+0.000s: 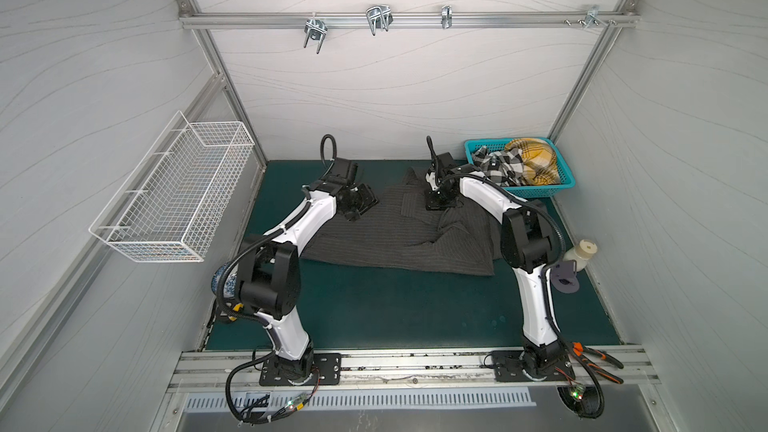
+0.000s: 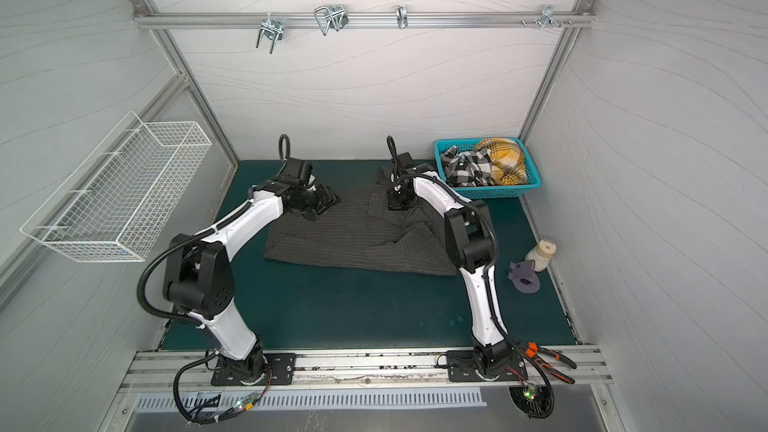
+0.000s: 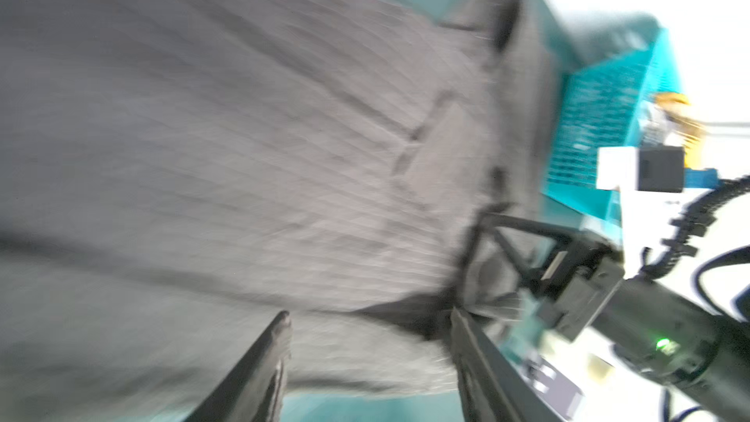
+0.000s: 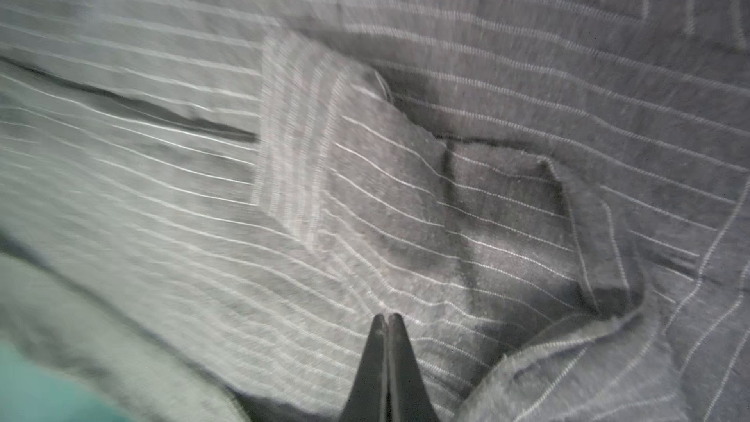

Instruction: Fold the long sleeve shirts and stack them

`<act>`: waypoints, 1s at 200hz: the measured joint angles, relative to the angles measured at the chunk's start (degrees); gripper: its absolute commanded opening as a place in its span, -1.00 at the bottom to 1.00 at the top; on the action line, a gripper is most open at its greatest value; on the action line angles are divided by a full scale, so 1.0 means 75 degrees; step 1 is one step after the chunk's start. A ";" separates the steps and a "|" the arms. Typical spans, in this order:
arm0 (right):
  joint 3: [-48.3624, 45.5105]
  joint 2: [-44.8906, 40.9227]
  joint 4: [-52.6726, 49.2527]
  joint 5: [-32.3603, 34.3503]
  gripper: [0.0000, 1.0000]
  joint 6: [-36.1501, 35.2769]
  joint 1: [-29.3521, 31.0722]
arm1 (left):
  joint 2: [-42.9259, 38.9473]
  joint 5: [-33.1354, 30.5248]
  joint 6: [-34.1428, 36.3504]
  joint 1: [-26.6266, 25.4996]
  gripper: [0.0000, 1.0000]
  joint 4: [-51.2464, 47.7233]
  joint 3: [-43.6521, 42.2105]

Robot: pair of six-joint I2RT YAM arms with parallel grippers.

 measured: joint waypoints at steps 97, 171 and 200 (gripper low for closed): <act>0.0650 0.0676 0.0195 -0.0204 -0.31 0.0224 -0.0047 | 0.0930 0.0755 -0.0659 -0.0417 0.15 0.1274 -0.0562; 0.1212 0.1192 0.0006 -0.0213 -1.00 0.0064 -0.0058 | 0.1227 0.1145 -0.0848 -0.0434 0.23 0.1877 -0.0478; 0.0734 0.1014 0.0239 -0.0463 -1.00 0.0143 -0.0119 | 0.1320 0.1332 -0.0933 -0.0437 0.26 0.2247 -0.0484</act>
